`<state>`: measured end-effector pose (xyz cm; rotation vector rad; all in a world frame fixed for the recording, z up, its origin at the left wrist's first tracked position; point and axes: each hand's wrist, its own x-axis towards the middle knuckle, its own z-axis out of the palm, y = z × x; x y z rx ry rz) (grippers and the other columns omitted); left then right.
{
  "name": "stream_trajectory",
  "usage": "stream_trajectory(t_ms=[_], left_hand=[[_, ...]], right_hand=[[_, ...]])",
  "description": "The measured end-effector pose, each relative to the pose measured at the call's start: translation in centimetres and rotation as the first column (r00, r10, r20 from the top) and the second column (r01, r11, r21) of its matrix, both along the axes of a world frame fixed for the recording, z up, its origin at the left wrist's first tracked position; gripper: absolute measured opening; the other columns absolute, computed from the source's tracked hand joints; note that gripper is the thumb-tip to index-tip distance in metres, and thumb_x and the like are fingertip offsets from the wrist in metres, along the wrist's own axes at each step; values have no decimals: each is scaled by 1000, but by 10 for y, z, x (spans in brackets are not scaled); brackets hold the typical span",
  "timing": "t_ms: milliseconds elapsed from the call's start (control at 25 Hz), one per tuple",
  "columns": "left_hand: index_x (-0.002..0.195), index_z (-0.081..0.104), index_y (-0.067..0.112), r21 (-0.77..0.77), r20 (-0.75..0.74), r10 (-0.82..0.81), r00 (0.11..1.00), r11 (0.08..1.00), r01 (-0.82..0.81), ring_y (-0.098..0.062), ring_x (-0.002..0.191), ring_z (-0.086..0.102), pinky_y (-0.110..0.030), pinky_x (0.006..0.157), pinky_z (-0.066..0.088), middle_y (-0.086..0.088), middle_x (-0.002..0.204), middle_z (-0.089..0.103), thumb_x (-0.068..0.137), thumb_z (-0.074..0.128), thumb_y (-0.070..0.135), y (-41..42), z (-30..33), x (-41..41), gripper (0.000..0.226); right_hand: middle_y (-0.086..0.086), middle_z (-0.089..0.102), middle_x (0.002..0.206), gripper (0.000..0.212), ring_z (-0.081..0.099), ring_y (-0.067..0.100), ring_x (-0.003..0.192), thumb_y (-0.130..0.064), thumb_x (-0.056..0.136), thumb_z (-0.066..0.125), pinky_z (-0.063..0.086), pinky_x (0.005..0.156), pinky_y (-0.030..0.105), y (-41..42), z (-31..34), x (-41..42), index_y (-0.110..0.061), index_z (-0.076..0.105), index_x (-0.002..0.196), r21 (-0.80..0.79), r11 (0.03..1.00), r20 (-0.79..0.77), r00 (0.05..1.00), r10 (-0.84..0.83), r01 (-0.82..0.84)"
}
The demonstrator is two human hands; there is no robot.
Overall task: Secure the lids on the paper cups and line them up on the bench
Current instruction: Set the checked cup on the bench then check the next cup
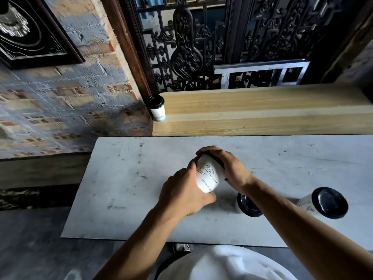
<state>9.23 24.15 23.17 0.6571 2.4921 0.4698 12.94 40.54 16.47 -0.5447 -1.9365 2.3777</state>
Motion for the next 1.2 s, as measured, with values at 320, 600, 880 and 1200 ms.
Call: stream_trajectory(t_ms=[320, 600, 880, 1200], left_hand=[[126, 47, 39, 263, 213, 149, 966, 943, -203, -23, 93, 72, -38, 78, 59, 5, 106, 73, 86, 57, 72, -9, -10, -15, 53], [139, 51, 38, 455, 463, 297, 835, 728, -512, -20, 118, 67, -51, 103, 55, 1, 134, 67, 87, 27, 77, -5, -34, -15, 70], [128, 63, 31, 400, 657, 345, 670, 594, -698, -20, 116, 70, -53, 104, 55, -1, 127, 72, 86, 36, 71, -5, -41, -3, 65], [119, 66, 36, 393, 507, 350, 787, 719, -573, -11, 106, 65, -31, 84, 51, 9, 114, 70, 105, 36, 55, -5, -32, -7, 38]], right_hand=[[19, 77, 114, 45, 69, 34, 113, -35, 108, 35, 49, 103, 45, -20, 13, -17, -2, 64, 117, -327, 908, 61, 964, -257, 263], [22, 63, 140, 50, 64, 35, 119, -35, 104, 36, 54, 94, 42, -52, -2, -6, -20, 43, 152, -575, 807, -2, 986, -166, 135], [19, 66, 119, 66, 58, 33, 100, -19, 95, 43, 46, 90, 44, -49, -15, 15, -39, 30, 157, -554, 824, -7, 989, -149, 120], [28, 65, 129, 43, 67, 37, 108, -11, 102, 36, 57, 91, 49, -43, -3, 15, -14, 50, 142, -559, 817, 10, 987, -161, 139]])
